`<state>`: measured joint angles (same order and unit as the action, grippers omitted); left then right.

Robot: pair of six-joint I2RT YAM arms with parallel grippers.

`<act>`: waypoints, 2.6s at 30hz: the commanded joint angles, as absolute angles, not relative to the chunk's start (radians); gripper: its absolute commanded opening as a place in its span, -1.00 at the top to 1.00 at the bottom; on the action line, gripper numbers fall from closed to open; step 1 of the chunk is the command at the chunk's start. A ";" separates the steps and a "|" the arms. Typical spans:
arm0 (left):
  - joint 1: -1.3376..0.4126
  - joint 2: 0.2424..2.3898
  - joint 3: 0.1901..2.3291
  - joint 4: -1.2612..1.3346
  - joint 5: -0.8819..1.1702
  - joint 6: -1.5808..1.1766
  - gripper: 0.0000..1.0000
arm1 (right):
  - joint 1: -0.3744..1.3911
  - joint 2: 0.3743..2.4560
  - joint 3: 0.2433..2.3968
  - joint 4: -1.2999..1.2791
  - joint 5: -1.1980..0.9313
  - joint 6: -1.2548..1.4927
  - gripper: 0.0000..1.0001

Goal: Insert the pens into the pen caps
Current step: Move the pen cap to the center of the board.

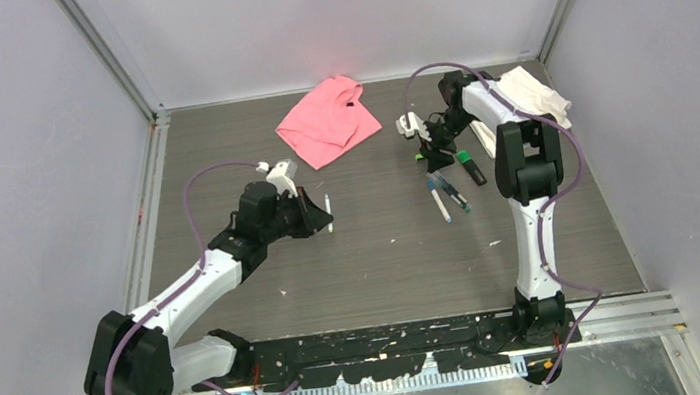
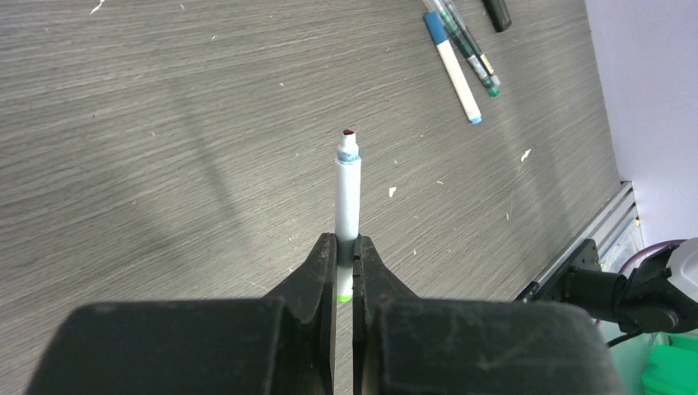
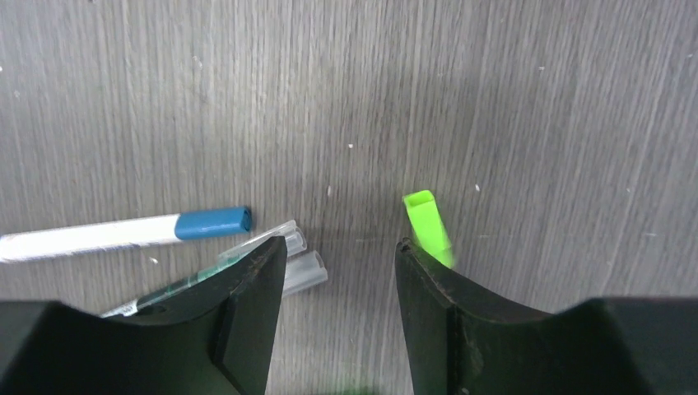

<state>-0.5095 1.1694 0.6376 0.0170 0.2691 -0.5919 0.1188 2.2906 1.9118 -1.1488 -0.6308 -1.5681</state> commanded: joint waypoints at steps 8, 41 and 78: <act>-0.508 1.165 0.683 0.012 0.256 -0.568 0.99 | 0.122 2.300 1.989 -1.153 -0.643 -1.582 -0.13; -0.507 1.201 0.683 0.035 0.279 -0.583 0.99 | 0.173 2.366 2.035 -1.052 -0.539 -1.704 -0.01; -0.508 0.965 0.527 0.043 0.125 -0.668 0.99 | 0.610 2.004 1.457 -0.375 -0.171 -0.450 0.88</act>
<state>-0.5095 1.0317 0.5503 0.0097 0.2008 -0.6460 0.5358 2.0487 1.4792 -0.6128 -0.3824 -0.8627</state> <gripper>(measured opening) 0.044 0.322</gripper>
